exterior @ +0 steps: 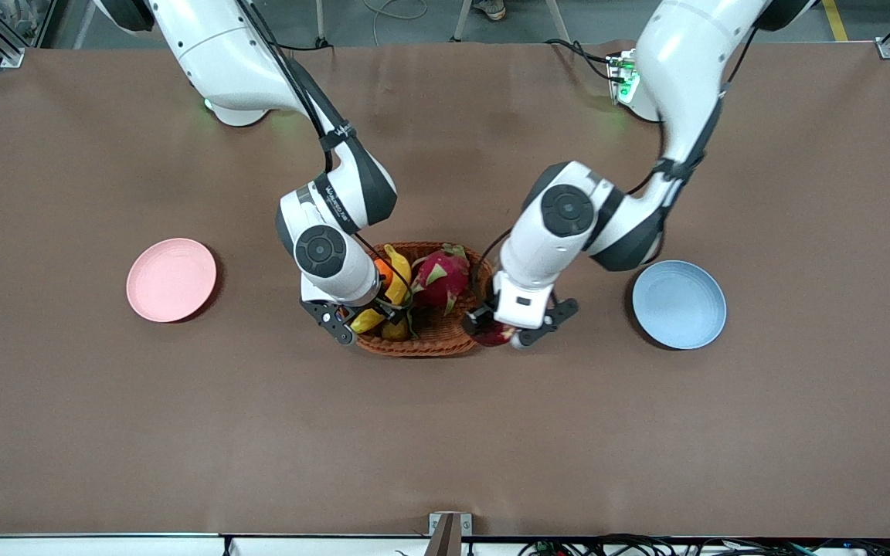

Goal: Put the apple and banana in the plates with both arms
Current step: 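Grasp the apple with the left gripper while the right gripper grasps the banana, then carry the apple to the blue plate with the left gripper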

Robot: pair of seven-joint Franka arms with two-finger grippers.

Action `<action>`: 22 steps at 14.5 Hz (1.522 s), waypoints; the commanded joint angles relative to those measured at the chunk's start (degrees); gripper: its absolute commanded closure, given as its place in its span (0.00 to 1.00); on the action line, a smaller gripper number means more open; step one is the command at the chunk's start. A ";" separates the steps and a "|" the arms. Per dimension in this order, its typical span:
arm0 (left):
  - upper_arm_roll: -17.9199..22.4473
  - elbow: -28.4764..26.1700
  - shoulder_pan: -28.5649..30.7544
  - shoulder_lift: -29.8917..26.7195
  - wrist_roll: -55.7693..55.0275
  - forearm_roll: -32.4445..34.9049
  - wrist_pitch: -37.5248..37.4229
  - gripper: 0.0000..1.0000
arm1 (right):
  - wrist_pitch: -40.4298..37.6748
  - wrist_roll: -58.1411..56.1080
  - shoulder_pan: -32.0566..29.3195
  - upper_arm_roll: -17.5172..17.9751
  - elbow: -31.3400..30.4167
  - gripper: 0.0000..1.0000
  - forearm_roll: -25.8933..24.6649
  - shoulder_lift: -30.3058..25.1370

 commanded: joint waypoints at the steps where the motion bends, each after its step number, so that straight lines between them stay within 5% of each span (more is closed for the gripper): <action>1: -0.08 -4.54 4.62 -4.91 4.40 6.70 -6.97 0.76 | -0.34 0.82 0.53 -0.53 1.12 0.22 1.16 1.06; 6: -0.44 -15.35 14.64 -12.21 18.63 10.60 -6.99 0.76 | 0.72 0.74 0.35 -0.53 1.74 0.29 1.25 1.15; 8: -0.44 -18.35 18.07 -13.36 22.76 10.60 -6.99 0.76 | 0.81 -0.05 0.44 -0.53 1.74 0.45 1.25 1.33; 17: -0.53 -22.67 28.11 -9.07 29.11 10.51 -6.82 0.68 | 1.51 0.12 0.35 -0.53 1.83 0.48 1.25 2.03; 20: -0.61 -22.75 28.98 -7.48 28.59 9.72 -7.17 0.65 | 1.07 -0.23 0.18 -0.53 3.49 0.74 1.34 1.77; 22: -0.70 -22.93 28.72 -6.43 28.32 7.97 -7.26 0.63 | 0.37 -0.32 -0.08 -0.53 5.16 0.81 1.34 1.50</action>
